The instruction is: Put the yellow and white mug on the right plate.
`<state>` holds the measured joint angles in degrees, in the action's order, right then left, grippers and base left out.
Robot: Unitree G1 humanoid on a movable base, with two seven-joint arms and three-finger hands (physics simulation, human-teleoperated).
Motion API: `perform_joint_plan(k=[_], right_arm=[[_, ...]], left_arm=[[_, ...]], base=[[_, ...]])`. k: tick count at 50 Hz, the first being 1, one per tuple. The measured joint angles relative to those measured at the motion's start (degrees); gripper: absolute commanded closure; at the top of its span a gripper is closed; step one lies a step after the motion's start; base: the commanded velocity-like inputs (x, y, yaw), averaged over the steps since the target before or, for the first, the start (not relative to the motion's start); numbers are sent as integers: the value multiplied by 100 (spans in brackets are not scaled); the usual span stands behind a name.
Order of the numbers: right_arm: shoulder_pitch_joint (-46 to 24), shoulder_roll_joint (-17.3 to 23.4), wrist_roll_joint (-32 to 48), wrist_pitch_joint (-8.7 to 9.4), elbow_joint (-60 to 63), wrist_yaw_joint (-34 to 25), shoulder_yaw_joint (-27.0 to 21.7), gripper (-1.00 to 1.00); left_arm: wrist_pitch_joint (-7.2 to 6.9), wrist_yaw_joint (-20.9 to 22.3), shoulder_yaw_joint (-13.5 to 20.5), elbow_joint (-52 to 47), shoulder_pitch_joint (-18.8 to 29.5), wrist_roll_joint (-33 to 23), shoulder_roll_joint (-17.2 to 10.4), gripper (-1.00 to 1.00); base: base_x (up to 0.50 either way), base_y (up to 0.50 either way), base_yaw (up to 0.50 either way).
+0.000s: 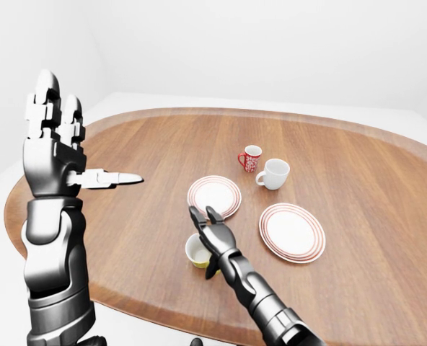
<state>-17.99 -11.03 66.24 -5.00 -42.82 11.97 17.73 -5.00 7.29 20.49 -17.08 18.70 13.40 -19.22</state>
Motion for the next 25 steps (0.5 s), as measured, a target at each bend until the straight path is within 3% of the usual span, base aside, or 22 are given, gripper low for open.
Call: perform_joint_plan(k=[25], right_arm=[[-139,-45,-40,0,-447,224,-47,-100]], left_arm=[[0,21,-13,0,-9,-27,20,-100]], base=[[0,0,0]])
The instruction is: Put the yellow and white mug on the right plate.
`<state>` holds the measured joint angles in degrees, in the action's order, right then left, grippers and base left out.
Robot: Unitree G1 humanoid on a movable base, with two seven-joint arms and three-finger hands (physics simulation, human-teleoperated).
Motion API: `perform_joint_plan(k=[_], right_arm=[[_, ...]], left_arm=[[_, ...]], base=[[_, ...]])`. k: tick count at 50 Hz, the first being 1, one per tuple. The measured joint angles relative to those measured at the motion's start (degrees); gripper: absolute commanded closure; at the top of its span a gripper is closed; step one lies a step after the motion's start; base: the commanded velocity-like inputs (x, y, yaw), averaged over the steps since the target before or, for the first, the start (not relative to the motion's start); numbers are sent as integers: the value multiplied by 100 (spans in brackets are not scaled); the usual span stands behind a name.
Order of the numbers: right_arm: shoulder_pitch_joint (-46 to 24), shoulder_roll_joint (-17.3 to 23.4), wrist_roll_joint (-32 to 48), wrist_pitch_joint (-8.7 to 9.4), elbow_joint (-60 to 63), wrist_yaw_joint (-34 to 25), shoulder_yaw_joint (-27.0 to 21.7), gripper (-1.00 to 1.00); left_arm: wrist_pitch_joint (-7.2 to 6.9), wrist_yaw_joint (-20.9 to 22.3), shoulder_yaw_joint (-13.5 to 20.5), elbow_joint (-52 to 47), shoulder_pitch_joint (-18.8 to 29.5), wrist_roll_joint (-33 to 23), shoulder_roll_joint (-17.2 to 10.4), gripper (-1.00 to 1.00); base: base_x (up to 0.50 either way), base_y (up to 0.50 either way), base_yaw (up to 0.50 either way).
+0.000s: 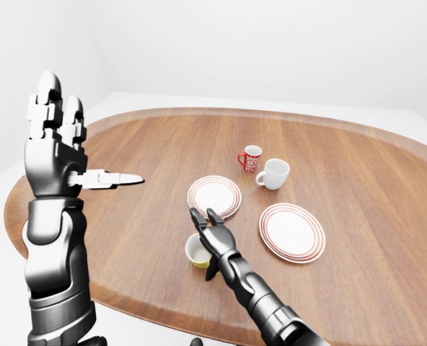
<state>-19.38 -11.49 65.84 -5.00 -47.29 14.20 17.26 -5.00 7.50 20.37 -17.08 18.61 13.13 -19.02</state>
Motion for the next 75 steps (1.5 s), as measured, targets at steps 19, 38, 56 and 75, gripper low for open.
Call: perform_joint_plan(k=[19,38,56,75], right_arm=[[-124,-28,-22,0,-348,176,-40,-100],[-115,-50,-33,0,-476,253,-34,-100],[38,-65,-73,0,-316,131,0,-100],[247,-51,23,0,116,-138,98,100]], left_arm=[[0,7,-7,9,-1,-5,9,-100],[0,8,-9,-6,-1,-6,10,-100],[0,10,-16,6,4,-15,16,-100],[0,11,-15,8,4,-10,15,-100]], base=[[0,0,0],[0,0,0],[0,0,0],[0,0,0]])
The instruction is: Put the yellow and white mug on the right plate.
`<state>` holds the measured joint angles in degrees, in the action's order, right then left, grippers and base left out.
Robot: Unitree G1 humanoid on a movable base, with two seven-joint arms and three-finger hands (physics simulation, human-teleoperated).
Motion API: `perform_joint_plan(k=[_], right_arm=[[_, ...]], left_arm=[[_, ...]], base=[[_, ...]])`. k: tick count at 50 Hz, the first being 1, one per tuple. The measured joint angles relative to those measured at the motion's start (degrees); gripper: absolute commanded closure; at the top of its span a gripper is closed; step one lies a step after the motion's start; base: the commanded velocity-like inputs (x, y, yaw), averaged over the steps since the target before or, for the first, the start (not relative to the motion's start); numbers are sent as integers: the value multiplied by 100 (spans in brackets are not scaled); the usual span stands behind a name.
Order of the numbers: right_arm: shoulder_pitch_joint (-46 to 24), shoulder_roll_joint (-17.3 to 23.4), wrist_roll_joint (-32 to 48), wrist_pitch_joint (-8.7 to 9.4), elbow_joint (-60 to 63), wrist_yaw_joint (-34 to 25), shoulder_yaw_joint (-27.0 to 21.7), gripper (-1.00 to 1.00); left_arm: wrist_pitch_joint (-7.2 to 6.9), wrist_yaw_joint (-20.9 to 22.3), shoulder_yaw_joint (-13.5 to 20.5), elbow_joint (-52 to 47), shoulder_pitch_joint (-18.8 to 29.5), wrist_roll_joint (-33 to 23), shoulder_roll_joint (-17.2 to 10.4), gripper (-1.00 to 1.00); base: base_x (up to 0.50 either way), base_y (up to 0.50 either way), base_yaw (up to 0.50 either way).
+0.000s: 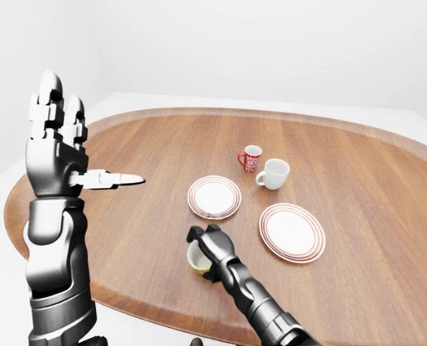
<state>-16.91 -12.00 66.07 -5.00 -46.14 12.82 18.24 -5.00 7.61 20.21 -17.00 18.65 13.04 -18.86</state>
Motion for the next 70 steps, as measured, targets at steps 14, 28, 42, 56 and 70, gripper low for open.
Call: perform_joint_plan(k=[14,28,42,56,70], right_arm=[[56,2,-112,0,103,-124,28,100],[100,114,-275,0,481,-407,-44,100],[54,457,-504,123,1369,-1041,-331,100],[-130,916,-833,378,2230,-1675,-786,100],[-415,1423,-1216,688,2894,-2219,-1303,100]], left_arm=[[0,-6,12,-30,5,19,-9,-100],[0,-19,34,-52,22,47,-31,-100],[0,-37,46,-29,40,76,-55,-100],[0,-33,29,18,28,52,-44,-100],[0,-27,23,60,29,31,-43,-100]], base=[[0,0,0],[0,0,0],[0,0,0],[0,0,0],[0,0,0]])
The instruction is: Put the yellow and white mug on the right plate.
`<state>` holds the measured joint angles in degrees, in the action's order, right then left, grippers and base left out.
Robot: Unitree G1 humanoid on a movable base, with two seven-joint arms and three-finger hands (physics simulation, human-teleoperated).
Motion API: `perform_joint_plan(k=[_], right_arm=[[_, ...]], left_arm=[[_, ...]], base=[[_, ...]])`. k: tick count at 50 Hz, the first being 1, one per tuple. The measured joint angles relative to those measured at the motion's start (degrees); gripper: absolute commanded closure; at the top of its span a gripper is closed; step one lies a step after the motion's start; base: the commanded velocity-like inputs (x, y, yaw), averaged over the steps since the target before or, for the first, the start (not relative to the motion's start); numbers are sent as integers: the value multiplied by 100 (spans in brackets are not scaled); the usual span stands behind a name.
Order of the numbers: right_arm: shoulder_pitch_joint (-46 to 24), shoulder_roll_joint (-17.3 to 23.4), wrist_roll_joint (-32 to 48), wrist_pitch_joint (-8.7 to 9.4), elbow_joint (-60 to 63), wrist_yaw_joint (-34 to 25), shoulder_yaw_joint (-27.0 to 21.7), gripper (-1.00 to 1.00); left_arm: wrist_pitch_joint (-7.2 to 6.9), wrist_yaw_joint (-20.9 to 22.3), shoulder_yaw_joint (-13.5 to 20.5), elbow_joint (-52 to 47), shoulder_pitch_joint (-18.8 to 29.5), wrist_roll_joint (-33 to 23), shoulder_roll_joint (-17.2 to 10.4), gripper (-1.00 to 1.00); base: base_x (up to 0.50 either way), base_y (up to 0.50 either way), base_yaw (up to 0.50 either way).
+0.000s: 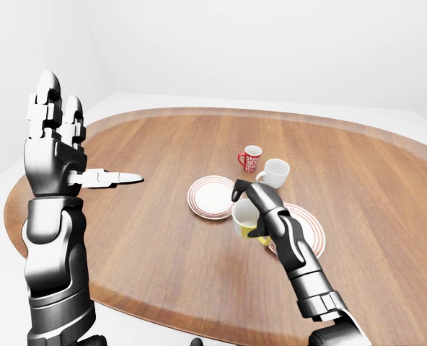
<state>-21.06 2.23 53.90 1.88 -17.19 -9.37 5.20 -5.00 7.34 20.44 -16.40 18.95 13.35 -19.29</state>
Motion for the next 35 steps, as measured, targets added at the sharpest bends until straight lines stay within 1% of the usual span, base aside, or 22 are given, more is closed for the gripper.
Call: perform_joint_plan(k=[9,16,23,35], right_arm=[[-171,333,-233,184,269,-259,-311,100],[-281,549,-374,274,345,-368,-488,100],[-340,720,-474,301,336,-406,-617,100],[-411,1000,-601,242,159,-366,-814,100]], left_arm=[[0,3,-2,-2,-5,-11,1,-100],[0,8,-4,5,-7,-22,4,-100],[0,11,-2,14,-5,-26,2,-100],[0,15,-5,27,-8,-35,4,-100]], base=[[0,0,0],[0,0,0],[0,0,0],[0,0,0]])
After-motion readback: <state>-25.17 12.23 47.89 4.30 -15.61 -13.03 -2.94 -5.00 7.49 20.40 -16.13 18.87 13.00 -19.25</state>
